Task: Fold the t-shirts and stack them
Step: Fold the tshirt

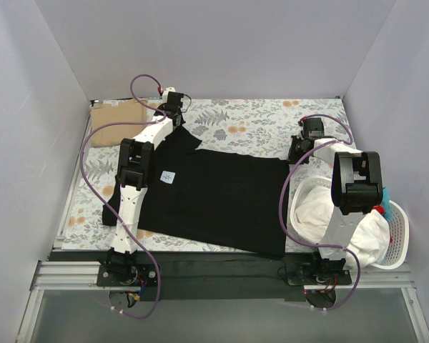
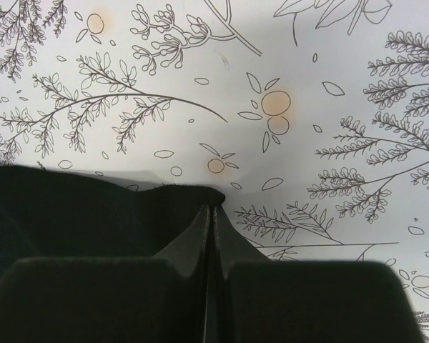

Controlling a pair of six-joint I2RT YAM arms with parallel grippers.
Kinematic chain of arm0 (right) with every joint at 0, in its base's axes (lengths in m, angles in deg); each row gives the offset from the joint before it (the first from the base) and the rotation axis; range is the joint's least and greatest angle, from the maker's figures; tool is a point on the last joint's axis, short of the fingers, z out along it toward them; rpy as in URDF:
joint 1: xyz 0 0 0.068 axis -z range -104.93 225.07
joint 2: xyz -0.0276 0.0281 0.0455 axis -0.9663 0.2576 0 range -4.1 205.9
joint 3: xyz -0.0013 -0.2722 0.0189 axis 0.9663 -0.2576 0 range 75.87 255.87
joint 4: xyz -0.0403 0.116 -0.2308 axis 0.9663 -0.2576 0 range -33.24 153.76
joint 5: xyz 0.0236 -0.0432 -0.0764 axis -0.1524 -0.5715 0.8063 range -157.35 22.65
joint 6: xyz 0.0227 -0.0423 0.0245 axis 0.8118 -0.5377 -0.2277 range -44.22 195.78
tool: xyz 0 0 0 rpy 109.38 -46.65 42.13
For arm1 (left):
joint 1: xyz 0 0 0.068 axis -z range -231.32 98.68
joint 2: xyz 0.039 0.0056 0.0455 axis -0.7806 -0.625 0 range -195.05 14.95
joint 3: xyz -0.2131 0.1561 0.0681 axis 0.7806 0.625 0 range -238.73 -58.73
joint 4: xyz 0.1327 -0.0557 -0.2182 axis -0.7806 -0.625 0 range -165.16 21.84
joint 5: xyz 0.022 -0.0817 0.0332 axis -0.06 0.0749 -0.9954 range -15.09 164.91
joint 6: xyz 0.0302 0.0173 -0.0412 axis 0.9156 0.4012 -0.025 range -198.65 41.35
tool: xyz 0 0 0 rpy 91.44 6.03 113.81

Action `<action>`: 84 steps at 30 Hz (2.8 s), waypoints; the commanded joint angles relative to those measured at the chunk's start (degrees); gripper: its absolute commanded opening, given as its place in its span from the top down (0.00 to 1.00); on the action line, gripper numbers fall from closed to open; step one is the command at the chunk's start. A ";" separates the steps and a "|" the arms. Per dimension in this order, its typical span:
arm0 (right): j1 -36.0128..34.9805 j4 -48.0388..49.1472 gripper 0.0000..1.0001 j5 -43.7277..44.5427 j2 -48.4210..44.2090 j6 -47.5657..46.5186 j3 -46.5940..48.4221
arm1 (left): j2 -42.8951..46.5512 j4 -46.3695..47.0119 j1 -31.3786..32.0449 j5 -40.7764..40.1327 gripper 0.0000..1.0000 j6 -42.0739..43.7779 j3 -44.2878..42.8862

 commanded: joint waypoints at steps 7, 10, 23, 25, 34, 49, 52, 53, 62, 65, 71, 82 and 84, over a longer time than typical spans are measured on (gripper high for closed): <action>-0.18 -2.39 0.99 -0.48 -1.24 -0.90 -0.75 | 3.78 0.64 -0.02 -1.09 1.00 0.55 0.47; -0.18 -3.27 0.99 -0.39 -1.06 -1.25 1.97 | 5.10 1.35 -0.46 -0.39 1.00 1.34 -0.57; -0.27 -6.61 0.99 -2.32 -9.23 -1.34 2.34 | 20.82 9.05 -3.18 -0.56 1.00 0.91 15.22; -0.36 -6.52 0.99 -2.94 -11.34 -1.34 -0.03 | 26.16 11.18 -3.36 -0.74 1.00 0.56 23.02; -3.16 -6.17 0.99 -2.68 -19.25 -1.87 -8.47 | 44.11 15.94 -3.71 -1.97 1.00 -4.10 48.27; -5.63 -7.49 0.99 -0.48 -34.72 -2.22 -22.01 | 74.60 7.15 -3.54 -3.54 1.00 -10.34 76.75; -6.07 -8.63 0.99 -0.30 -36.83 -2.74 -22.81 | 79.17 3.64 -3.54 -6.00 1.00 -11.57 78.43; -6.16 -9.16 0.99 -0.22 -37.44 -2.83 -23.33 | 80.06 1.63 -3.54 -6.53 1.00 -11.84 78.52; -7.30 -11.88 0.99 -0.48 -44.04 -3.71 -26.41 | 86.48 -7.34 -3.62 -9.09 1.00 -13.24 78.87; -8.00 -12.85 0.99 -0.39 -45.44 -3.89 -27.46 | 89.03 -8.84 -3.54 -9.18 1.00 -13.42 79.84; -9.93 -14.17 0.99 -0.04 -47.73 -4.15 -29.05 | 91.76 -12.36 -3.62 -9.79 1.00 -13.86 80.54; -13.36 -16.72 0.99 2.86 -50.45 -3.01 -29.40 | 95.28 -16.23 -3.62 -10.93 1.00 -14.30 80.54; -14.06 -17.16 0.99 3.47 -51.16 -2.74 -29.14 | 95.71 -17.02 -3.62 -11.20 1.00 -14.56 80.37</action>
